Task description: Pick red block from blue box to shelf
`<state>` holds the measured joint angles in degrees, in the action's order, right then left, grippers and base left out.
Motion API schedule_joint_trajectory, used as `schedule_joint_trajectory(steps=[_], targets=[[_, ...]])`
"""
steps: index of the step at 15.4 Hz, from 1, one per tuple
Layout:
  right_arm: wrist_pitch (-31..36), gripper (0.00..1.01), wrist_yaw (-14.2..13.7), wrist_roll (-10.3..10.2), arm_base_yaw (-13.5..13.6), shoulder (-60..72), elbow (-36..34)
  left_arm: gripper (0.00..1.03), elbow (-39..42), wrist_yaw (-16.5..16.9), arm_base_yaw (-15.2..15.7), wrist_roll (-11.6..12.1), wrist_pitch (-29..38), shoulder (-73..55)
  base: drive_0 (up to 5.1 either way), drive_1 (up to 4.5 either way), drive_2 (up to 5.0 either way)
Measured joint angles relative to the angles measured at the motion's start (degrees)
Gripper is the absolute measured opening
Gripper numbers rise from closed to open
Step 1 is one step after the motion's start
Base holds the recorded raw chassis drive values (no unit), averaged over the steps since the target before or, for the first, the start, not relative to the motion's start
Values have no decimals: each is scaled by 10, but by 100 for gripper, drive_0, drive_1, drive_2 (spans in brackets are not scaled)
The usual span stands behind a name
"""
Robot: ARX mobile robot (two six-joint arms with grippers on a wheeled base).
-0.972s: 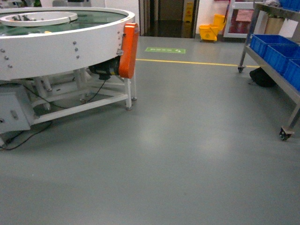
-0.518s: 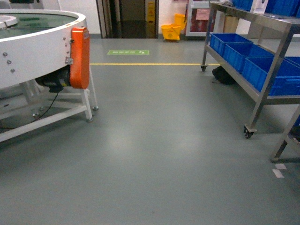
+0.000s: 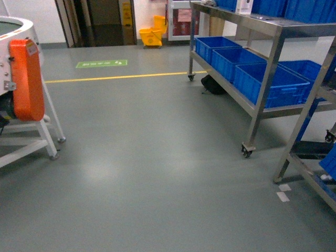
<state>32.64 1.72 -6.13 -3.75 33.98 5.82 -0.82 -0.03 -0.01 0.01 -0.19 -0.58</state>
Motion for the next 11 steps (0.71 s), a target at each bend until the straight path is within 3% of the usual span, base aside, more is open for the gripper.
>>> schedule_joint_trajectory(steps=[11], targets=[[-1,28,0,0,0,0,0,98,0,0,0,0,0,0,110,7,-687]])
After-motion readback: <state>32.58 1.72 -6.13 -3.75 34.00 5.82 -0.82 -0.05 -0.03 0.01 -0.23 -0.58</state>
